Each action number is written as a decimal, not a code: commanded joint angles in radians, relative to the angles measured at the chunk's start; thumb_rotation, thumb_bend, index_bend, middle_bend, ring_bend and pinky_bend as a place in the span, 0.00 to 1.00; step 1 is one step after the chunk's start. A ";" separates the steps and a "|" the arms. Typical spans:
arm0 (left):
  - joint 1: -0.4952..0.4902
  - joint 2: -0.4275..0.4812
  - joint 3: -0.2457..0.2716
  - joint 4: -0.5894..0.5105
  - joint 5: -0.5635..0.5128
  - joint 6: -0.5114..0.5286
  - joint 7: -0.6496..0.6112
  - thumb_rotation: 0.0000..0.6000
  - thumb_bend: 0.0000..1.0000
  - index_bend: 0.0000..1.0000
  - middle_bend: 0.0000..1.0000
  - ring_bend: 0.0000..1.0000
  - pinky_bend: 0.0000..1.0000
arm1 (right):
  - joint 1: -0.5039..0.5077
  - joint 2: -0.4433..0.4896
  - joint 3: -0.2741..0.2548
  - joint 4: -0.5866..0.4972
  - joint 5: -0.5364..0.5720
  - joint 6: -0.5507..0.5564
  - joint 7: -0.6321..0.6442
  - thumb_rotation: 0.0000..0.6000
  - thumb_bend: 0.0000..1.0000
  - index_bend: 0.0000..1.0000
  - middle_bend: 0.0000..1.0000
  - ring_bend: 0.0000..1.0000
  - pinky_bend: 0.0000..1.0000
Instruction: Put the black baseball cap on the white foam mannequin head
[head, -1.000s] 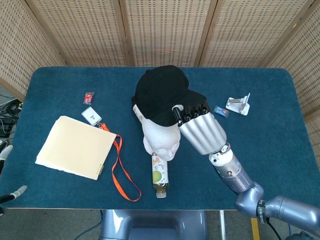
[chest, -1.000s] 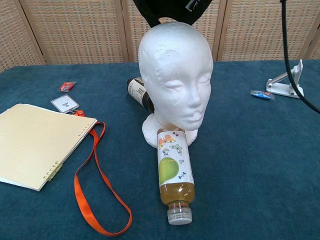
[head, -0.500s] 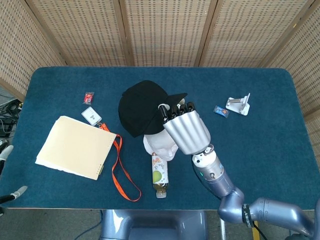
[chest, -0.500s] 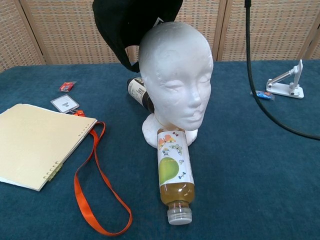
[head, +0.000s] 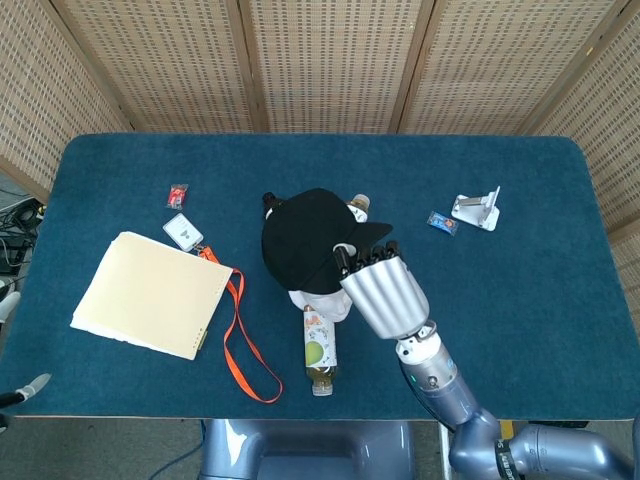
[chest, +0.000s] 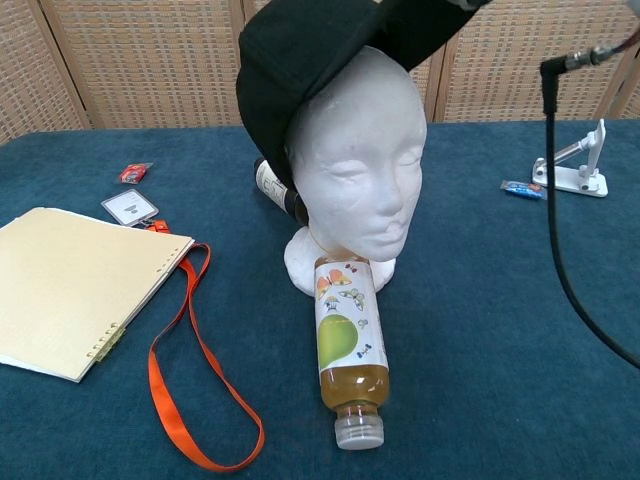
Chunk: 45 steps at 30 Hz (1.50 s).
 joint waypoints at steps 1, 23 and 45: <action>0.001 -0.002 0.002 -0.001 0.003 -0.001 0.004 1.00 0.00 0.00 0.00 0.00 0.00 | -0.037 0.007 -0.035 -0.020 0.004 0.017 -0.023 1.00 0.57 0.82 1.00 1.00 1.00; -0.007 -0.009 0.000 -0.007 -0.008 -0.019 0.026 1.00 0.00 0.00 0.00 0.00 0.00 | -0.109 -0.041 -0.090 -0.088 0.055 0.035 -0.059 1.00 0.45 0.73 1.00 1.00 1.00; -0.002 -0.008 0.002 -0.003 0.002 -0.006 0.024 1.00 0.00 0.00 0.00 0.00 0.00 | -0.190 0.099 -0.168 -0.152 -0.141 0.093 0.046 1.00 0.00 0.00 0.98 1.00 1.00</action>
